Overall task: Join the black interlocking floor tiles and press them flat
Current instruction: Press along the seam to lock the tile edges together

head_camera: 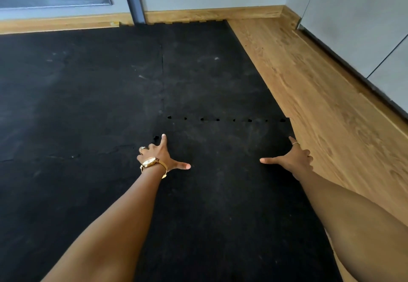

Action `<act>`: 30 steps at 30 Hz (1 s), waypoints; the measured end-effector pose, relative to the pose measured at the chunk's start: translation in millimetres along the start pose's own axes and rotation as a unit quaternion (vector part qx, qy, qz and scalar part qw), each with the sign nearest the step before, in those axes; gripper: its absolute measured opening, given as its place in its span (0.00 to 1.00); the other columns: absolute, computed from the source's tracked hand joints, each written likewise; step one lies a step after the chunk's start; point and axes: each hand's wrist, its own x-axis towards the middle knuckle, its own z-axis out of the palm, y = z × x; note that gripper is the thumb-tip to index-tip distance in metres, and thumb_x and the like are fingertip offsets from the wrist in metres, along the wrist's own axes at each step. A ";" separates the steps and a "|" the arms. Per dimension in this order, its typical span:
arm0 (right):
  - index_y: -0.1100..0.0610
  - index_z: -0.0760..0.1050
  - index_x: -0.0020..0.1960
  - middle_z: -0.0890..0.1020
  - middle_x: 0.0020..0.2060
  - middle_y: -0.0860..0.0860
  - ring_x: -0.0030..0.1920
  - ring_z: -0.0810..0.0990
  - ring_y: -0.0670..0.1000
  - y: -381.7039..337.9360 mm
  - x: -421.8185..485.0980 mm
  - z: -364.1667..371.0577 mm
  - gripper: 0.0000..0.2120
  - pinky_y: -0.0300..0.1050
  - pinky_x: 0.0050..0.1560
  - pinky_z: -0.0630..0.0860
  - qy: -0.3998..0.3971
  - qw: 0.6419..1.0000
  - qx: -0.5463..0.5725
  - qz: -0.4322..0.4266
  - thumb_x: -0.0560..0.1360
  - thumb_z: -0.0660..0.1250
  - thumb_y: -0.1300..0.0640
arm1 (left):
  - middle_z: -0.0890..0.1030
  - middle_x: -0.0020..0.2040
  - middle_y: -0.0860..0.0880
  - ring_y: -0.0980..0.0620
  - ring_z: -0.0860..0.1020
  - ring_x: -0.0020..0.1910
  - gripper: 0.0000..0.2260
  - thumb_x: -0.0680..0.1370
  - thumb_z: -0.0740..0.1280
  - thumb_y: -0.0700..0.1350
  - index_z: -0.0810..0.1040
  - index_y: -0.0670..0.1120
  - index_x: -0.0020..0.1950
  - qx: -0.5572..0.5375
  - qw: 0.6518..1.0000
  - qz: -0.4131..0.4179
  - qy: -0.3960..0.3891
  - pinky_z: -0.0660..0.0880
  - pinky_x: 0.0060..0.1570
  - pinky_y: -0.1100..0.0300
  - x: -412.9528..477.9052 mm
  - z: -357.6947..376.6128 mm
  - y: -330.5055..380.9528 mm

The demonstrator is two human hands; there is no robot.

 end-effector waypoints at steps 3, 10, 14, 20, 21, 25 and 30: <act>0.46 0.59 0.75 0.64 0.72 0.61 0.71 0.62 0.64 5.8 4.1 -4.6 0.56 0.62 0.66 0.66 0.027 0.997 0.065 -0.023 0.53 0.83 0.45 | 0.66 0.71 0.42 0.34 0.60 0.72 0.62 0.52 0.72 0.75 0.46 0.57 0.78 -0.006 1.000 0.005 -0.018 0.68 0.64 0.41 -7.1 -2.3 -6.4; 0.49 0.65 0.71 0.67 0.72 0.57 0.72 0.64 0.59 26.7 8.2 -27.8 0.48 0.57 0.68 0.66 -0.022 0.992 0.090 -0.088 0.56 0.84 0.50 | 0.73 0.62 0.43 0.39 0.72 0.63 0.59 0.53 0.74 0.72 0.47 0.61 0.77 -0.107 0.992 0.035 -0.048 0.76 0.53 0.50 -53.4 15.1 -35.2; 0.49 0.65 0.72 0.67 0.72 0.58 0.71 0.65 0.60 35.6 6.1 -37.7 0.48 0.58 0.68 0.66 -0.034 0.992 0.035 -0.115 0.57 0.83 0.50 | 0.71 0.64 0.42 0.42 0.75 0.60 0.59 0.59 0.76 0.67 0.40 0.61 0.77 -0.127 0.989 0.040 -0.071 0.76 0.55 0.52 -88.8 43.1 -36.9; 0.50 0.65 0.71 0.67 0.72 0.58 0.71 0.65 0.60 46.0 1.0 -44.1 0.47 0.58 0.68 0.66 -0.034 0.991 0.027 -0.123 0.58 0.83 0.54 | 0.71 0.61 0.44 0.44 0.74 0.60 0.60 0.60 0.76 0.65 0.37 0.60 0.77 -0.151 0.984 0.043 -0.083 0.77 0.57 0.50 -102.4 69.4 -34.4; 0.50 0.65 0.71 0.67 0.73 0.57 0.72 0.64 0.60 45.6 1.0 -45.3 0.46 0.58 0.69 0.65 -0.029 0.991 0.029 -0.126 0.58 0.83 0.54 | 0.71 0.61 0.44 0.44 0.74 0.60 0.59 0.60 0.77 0.65 0.38 0.60 0.77 -0.155 0.984 0.043 -0.078 0.77 0.56 0.51 -101.5 67.4 -33.4; 0.50 0.65 0.70 0.67 0.71 0.58 0.71 0.65 0.60 37.2 1.7 -52.2 0.45 0.55 0.66 0.66 -0.015 0.989 0.038 -0.144 0.59 0.83 0.55 | 0.71 0.60 0.44 0.44 0.73 0.59 0.59 0.60 0.77 0.64 0.40 0.60 0.77 -0.159 0.985 0.052 -0.046 0.77 0.52 0.52 -98.9 57.6 -32.5; 0.47 0.65 0.70 0.66 0.73 0.56 0.72 0.64 0.60 15.9 6.2 -60.0 0.45 0.60 0.69 0.66 0.015 0.988 0.024 -0.154 0.58 0.83 0.50 | 0.72 0.59 0.43 0.42 0.74 0.58 0.59 0.59 0.78 0.63 0.41 0.59 0.78 -0.161 0.985 0.056 -0.018 0.78 0.52 0.50 -81.6 38.3 -33.9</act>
